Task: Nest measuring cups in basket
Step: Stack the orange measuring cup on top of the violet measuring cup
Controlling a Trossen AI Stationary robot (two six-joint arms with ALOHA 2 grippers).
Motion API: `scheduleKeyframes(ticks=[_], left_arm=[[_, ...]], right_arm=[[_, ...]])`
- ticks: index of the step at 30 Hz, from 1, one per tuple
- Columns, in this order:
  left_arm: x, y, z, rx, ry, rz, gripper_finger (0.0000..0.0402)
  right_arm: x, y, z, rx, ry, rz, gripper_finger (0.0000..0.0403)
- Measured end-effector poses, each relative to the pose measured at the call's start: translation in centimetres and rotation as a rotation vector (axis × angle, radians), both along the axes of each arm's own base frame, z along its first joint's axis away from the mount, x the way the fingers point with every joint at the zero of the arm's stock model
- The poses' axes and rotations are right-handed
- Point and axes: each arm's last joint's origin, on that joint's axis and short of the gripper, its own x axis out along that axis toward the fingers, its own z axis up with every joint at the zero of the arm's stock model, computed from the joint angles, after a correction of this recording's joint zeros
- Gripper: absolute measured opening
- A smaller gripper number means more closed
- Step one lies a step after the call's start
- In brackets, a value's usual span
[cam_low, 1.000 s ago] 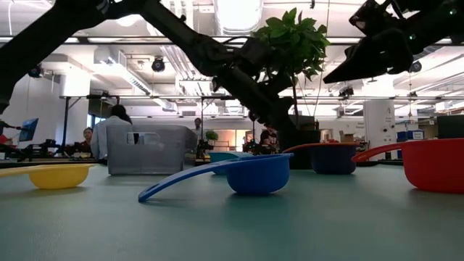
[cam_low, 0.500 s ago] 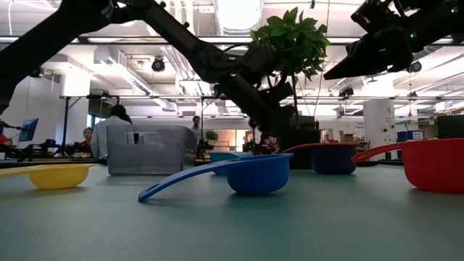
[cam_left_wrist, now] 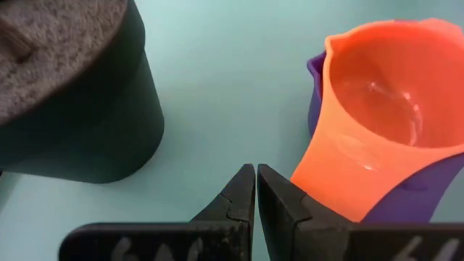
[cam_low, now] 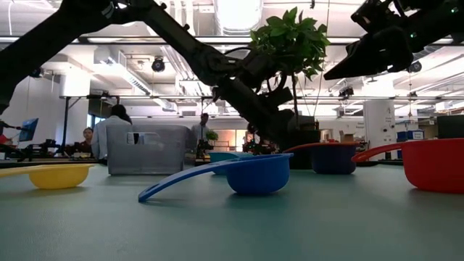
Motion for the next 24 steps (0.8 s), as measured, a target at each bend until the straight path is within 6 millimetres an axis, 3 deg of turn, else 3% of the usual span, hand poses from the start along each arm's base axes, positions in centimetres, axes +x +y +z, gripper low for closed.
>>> scheduleKeyframes(ticks=[24], left_arm=[[-0.1, -2.0, 0.1, -0.046, 0.071, -0.022, 0.0000]], right_arm=[[0.0, 0.0, 0.0, -0.003, 0.003, 0.001, 0.0009]])
